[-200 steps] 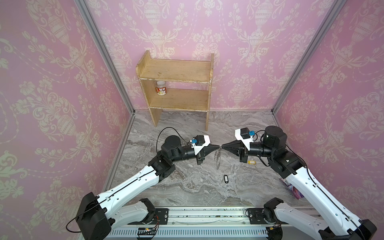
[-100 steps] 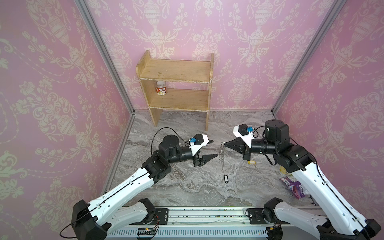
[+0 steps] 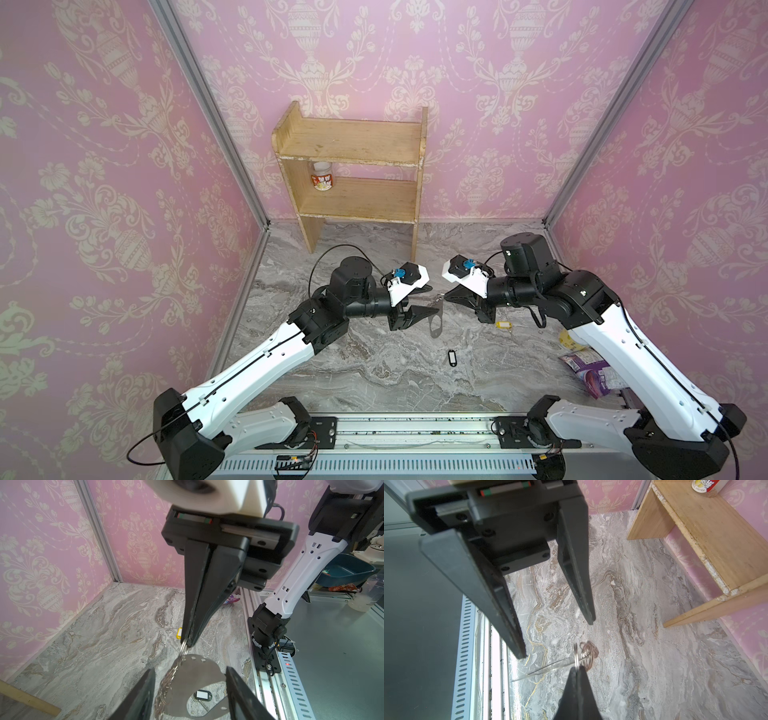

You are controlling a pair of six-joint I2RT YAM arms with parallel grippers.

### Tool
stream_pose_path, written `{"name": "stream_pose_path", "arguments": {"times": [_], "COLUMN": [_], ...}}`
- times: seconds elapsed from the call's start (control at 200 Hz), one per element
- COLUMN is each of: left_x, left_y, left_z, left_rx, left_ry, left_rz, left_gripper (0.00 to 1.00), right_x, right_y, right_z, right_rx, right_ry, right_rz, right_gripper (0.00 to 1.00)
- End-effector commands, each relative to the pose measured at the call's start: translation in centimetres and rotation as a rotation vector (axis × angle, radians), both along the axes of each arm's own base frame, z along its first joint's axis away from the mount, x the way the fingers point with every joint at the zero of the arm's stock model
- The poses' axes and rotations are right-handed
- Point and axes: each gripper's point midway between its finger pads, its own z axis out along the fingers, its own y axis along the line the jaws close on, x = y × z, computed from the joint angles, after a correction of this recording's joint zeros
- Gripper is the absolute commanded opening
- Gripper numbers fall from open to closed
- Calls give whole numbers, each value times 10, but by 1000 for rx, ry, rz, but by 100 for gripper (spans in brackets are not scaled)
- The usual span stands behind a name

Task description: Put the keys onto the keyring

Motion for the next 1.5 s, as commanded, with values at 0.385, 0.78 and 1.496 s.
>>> {"name": "stream_pose_path", "arguments": {"times": [0.385, 0.78, 1.496], "left_x": [5, 9, 11], "left_y": [-12, -17, -7], "left_z": [13, 11, 23], "left_rx": [-97, -113, -202], "left_ry": [-25, -7, -73], "left_rz": [-28, -32, 29], "left_gripper": [42, 26, 0], "right_x": [-2, -5, 10], "right_y": [7, 8, -18], "right_z": [10, 11, 19], "right_rx": [15, 30, 153], "right_ry": [-39, -36, -85], "right_rz": [41, 50, -119], "right_gripper": [0, 0, 51]}}
